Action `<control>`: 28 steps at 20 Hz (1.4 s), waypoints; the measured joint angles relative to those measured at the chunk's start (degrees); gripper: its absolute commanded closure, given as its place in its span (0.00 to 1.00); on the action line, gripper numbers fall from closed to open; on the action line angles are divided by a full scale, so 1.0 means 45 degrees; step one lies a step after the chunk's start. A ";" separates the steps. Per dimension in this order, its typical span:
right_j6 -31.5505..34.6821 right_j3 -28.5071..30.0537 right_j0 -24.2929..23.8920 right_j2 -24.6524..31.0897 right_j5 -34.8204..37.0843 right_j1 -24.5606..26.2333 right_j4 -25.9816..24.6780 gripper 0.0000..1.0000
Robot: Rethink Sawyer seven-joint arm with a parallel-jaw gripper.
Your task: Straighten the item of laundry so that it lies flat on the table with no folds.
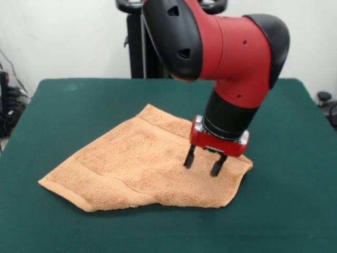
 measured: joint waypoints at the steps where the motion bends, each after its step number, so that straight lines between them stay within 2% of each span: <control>1: -0.0019 0.0078 -0.0115 0.0142 0.0000 -0.0051 0.0016 0.00; 9: -0.0653 0.0867 -0.1756 0.1187 -0.0039 -0.0593 0.0166 0.00; 15: -0.0921 0.2278 -0.2989 0.1341 -0.0112 -0.1631 0.0263 0.00; 20: -0.0921 0.3112 -0.3164 0.1339 -0.0110 -0.2283 0.0245 0.00; 28: -0.0921 0.3382 -0.2565 0.1341 -0.0284 -0.2483 0.0011 0.00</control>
